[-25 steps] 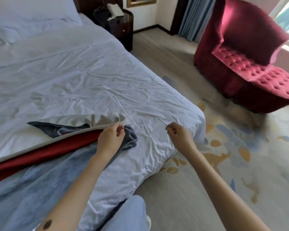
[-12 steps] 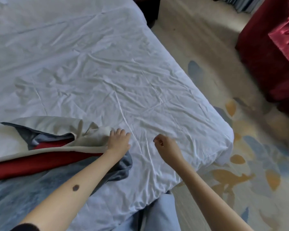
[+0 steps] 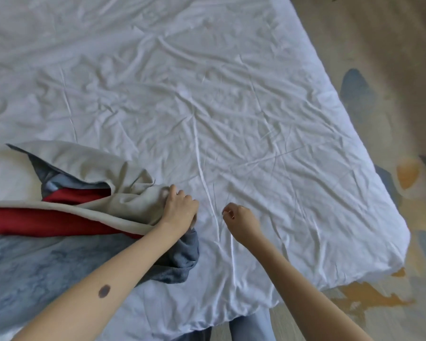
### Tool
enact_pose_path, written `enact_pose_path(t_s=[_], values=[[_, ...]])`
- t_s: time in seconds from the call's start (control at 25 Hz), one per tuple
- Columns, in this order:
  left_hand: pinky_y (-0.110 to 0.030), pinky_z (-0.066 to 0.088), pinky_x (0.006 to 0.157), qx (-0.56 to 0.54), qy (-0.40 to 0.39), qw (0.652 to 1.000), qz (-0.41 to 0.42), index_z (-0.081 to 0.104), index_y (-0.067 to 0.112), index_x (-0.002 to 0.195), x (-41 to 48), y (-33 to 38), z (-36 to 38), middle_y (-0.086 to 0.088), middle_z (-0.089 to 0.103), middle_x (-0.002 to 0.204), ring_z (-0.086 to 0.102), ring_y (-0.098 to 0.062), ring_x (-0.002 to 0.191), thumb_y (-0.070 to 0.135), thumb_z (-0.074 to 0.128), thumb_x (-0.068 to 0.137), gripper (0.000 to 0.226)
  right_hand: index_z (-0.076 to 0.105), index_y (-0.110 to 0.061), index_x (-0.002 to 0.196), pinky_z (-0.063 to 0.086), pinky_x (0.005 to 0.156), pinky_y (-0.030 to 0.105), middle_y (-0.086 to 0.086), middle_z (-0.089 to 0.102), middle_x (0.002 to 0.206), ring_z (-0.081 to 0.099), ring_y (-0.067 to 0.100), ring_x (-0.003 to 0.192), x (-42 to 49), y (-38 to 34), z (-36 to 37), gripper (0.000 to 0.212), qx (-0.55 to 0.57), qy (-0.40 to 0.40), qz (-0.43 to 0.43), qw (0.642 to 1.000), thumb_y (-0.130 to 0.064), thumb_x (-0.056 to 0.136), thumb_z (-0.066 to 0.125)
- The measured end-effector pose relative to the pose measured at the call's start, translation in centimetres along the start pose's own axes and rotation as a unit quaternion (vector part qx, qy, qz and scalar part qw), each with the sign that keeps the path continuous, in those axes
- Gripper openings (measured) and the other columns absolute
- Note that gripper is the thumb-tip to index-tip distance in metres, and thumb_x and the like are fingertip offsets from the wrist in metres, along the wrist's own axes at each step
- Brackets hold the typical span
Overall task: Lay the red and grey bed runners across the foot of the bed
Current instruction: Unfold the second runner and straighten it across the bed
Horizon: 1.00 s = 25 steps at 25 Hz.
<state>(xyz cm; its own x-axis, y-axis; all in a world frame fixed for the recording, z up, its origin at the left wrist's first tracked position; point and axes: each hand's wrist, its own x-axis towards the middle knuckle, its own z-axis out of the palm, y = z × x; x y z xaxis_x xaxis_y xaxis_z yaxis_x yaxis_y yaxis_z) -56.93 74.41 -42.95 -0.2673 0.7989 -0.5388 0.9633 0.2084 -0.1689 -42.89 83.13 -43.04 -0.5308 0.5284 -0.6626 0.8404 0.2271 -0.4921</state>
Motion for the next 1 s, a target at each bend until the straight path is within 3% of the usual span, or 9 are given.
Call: enact_pose_path(t_s=[0.12,0.24,0.36,0.48,0.64,0.72,0.84,0.92,1.0], values=[[-0.038,0.031,0.09,-0.101,0.093,0.99,-0.023,0.059,0.016,0.089,-1.1,-2.7,-1.8,-0.002,0.067,0.088,0.056,-0.024,0.094,0.024,0.043,0.09,0.018,0.063,-0.01,0.105,0.045,0.072,0.03,0.009,0.066,0.105,0.061,0.026,0.094,1.5,-0.6,0.7,0.024,0.019,-0.017,0.002,1.0,-0.017,0.093,0.044],[-0.037,0.039,0.08,-0.236,0.198,0.947,-0.087,0.062,0.015,0.082,-3.0,-7.4,-3.8,-0.003,0.067,0.076,0.059,-0.026,0.081,0.026,0.055,0.085,0.014,0.062,-0.013,0.109,0.047,0.08,0.03,0.005,0.063,0.111,0.061,0.02,0.096,2.6,-2.7,1.0,0.022,0.067,-0.007,-0.04,0.997,-0.022,0.092,0.052],[-0.027,0.05,0.074,-0.406,0.241,0.859,-0.196,0.068,0.017,0.088,-5.4,-12.2,-4.8,-0.001,0.071,0.082,0.061,-0.014,0.078,0.026,0.061,0.082,0.013,0.06,-0.018,0.116,0.043,0.081,0.02,-0.001,0.06,0.115,0.056,0.01,0.092,3.1,-7.0,1.4,0.03,0.139,-0.011,-0.14,0.98,-0.029,0.088,0.061],[-0.004,0.039,0.066,-0.519,0.239,0.786,-0.236,0.07,0.018,0.085,-7.1,-14.9,-4.6,0.008,0.067,0.079,0.055,0.003,0.074,0.019,0.061,0.083,0.009,0.059,-0.024,0.12,0.041,0.075,0.008,-0.007,0.059,0.113,0.055,0.001,0.087,3.3,-11.3,2.2,0.034,0.135,-0.055,-0.225,0.963,-0.03,0.086,0.063],[-0.012,0.041,0.069,-0.627,0.249,0.673,-0.302,0.066,0.036,0.071,-9.2,-18.6,-3.5,0.021,0.064,0.071,0.057,0.015,0.07,0.022,0.06,0.084,0.021,0.071,-0.016,0.098,0.039,0.072,0.001,-0.001,0.073,0.096,0.055,-0.016,0.074,3.5,-15.1,3.4,0.015,0.079,-0.062,-0.27,0.958,-0.023,0.088,0.062],[-0.009,0.044,0.066,-0.647,0.254,0.639,-0.33,0.064,0.039,0.063,-10.0,-21.0,-2.6,0.026,0.065,0.06,0.054,0.022,0.062,0.022,0.061,0.083,0.026,0.07,-0.011,0.095,0.045,0.081,0.013,0.006,0.073,0.092,0.062,-0.001,0.082,4.3,-17.4,3.5,0.015,0.069,-0.025,-0.273,0.959,-0.02,0.089,0.06],[-0.011,0.047,0.058,-0.691,0.243,0.571,-0.37,0.067,0.037,0.056,-10.6,-25.0,-0.8,0.02,0.066,0.058,0.06,0.009,0.063,0.026,0.065,0.08,0.027,0.07,-0.011,0.096,0.045,0.092,0.042,0.007,0.073,0.094,0.061,0.025,0.094,6.8,-22.5,3.2,0.017,0.019,0.002,-0.281,0.96,-0.021,0.091,0.057],[-0.024,0.046,0.063,-0.71,0.225,0.531,-0.405,0.068,0.033,0.061,-10.7,-27.8,1.0,0.011,0.065,0.07,0.061,-0.007,0.074,0.029,0.065,0.078,0.018,0.07,-0.014,0.096,0.044,0.095,0.044,0.005,0.073,0.096,0.06,0.025,0.098,8.9,-26.1,3.5,0.017,-0.026,-0.004,-0.294,0.955,-0.022,0.09,0.056],[-0.028,0.046,0.069,-0.702,0.214,0.534,-0.42,0.068,0.032,0.067,-10.4,-29.9,3.1,0.007,0.065,0.076,0.061,-0.012,0.08,0.031,0.065,0.079,0.012,0.07,-0.016,0.096,0.044,0.096,0.042,0.004,0.073,0.098,0.061,0.024,0.099,10.9,-28.9,4.4,0.017,-0.047,-0.011,-0.287,0.957,-0.024,0.09,0.056]])
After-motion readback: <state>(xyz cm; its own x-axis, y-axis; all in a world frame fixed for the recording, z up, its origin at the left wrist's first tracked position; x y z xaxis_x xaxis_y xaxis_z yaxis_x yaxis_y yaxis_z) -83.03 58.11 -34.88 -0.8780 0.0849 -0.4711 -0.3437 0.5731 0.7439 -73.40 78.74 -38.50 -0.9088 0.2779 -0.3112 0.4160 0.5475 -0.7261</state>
